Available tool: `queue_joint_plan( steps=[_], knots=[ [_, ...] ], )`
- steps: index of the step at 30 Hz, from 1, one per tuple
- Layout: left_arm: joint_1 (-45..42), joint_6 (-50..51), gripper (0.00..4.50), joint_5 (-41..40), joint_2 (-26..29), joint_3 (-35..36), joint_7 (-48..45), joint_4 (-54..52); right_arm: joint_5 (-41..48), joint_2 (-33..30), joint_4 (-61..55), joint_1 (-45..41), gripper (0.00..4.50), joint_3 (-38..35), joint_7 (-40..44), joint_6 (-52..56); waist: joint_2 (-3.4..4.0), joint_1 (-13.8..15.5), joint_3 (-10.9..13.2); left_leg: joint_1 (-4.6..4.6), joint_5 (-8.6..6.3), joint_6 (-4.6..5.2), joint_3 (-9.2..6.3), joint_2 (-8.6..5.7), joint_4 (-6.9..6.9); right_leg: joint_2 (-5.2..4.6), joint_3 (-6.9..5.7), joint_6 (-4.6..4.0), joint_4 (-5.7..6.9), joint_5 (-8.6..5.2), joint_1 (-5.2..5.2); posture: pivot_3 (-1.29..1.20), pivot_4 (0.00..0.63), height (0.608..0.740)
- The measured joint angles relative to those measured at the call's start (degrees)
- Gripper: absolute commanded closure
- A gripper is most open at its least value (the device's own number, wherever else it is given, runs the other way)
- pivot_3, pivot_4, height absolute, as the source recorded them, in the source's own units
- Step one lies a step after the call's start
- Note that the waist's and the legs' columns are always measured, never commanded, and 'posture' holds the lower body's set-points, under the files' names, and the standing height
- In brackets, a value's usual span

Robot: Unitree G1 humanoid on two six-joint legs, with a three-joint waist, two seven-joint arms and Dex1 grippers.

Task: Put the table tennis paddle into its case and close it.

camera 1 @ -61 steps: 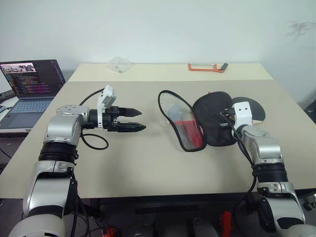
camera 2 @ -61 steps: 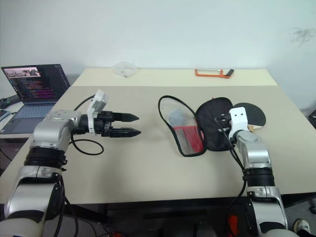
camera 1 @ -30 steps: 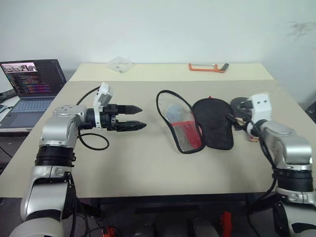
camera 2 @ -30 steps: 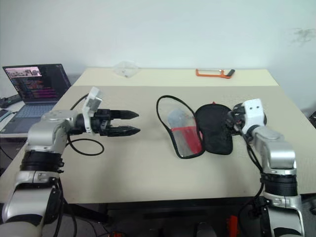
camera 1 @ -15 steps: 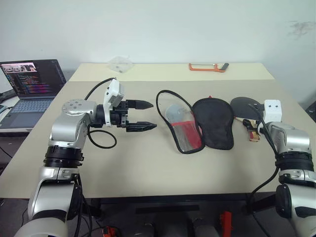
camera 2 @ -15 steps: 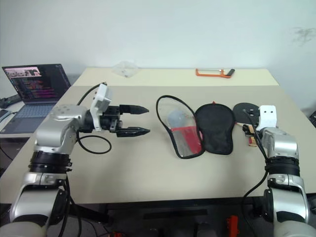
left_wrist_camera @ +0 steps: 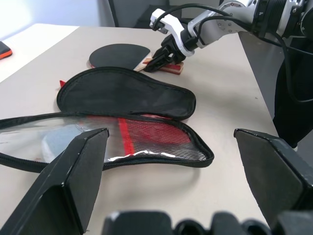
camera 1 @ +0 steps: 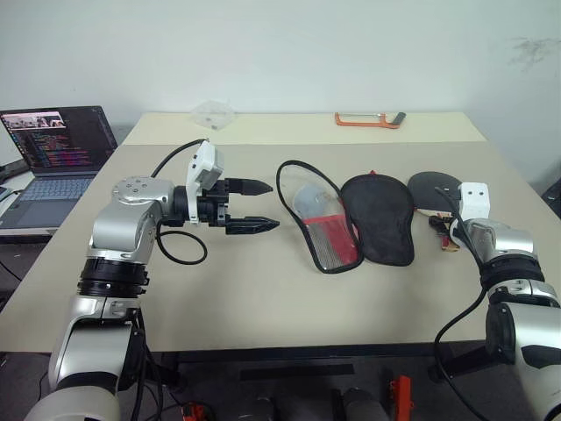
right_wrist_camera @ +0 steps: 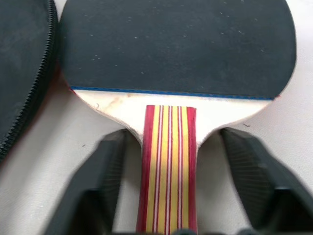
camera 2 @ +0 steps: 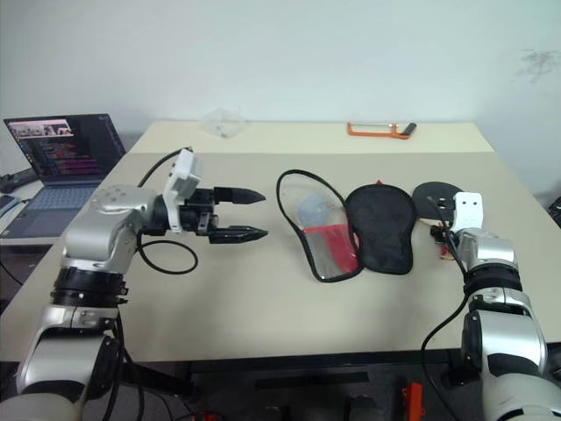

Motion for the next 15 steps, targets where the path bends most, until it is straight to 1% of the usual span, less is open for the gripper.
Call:
queue_joint_plan(
  steps=[1,4,5,10,14,15],
  knots=[
    [0.00,0.00,0.00,0.00,0.10,0.00,0.02,0.00,0.02,0.01,0.17,-0.08,2.55,0.00,-0.20,-0.06,0.00,0.02,0.00,0.00,0.00,0.00,0.00,0.00,0.00,0.00,0.00,0.01,0.00,0.01,0.01,0.00,0.150,0.740],
    [0.00,0.01,0.00,0.01,0.39,0.00,0.04,0.01,0.34,0.03,0.57,-0.08,3.30,-0.35,-1.29,-0.55,0.00,0.15,0.00,0.00,0.01,0.01,0.00,-0.02,0.02,0.00,0.01,0.05,-0.04,0.07,0.03,0.00,0.150,0.740],
    [0.01,0.00,0.00,0.01,0.49,0.00,0.03,0.02,0.37,0.03,0.64,-0.08,3.37,-0.43,-1.61,-0.58,0.00,0.16,0.00,0.00,0.01,0.01,-0.01,-0.02,0.03,0.00,0.00,0.05,-0.05,0.08,0.03,0.00,0.150,0.740],
    [0.01,-0.23,0.00,0.02,0.80,0.00,0.00,0.42,0.65,0.00,-0.43,0.21,3.37,-1.46,-3.44,-0.60,0.06,0.19,0.04,-0.04,0.01,0.02,0.00,-0.02,0.02,-0.01,0.01,0.05,-0.06,0.09,-0.01,0.00,0.150,0.740],
    [0.17,-1.15,0.00,0.25,1.41,0.03,-0.16,1.55,1.50,-0.95,-9.79,1.93,3.37,-2.12,-3.65,2.36,0.40,0.15,0.24,-0.14,0.01,0.02,0.02,-0.02,-0.02,-0.01,0.04,0.05,-0.09,0.09,-0.14,0.00,0.150,0.740],
    [0.17,-1.68,0.00,0.26,1.50,0.05,-0.27,1.77,2.16,-1.43,-14.72,2.92,3.37,-2.49,-3.62,4.35,0.42,0.14,0.24,-0.14,0.01,0.01,0.02,0.00,-0.06,0.00,0.03,0.05,-0.13,0.08,-0.15,0.00,0.150,0.740]
  ],
)
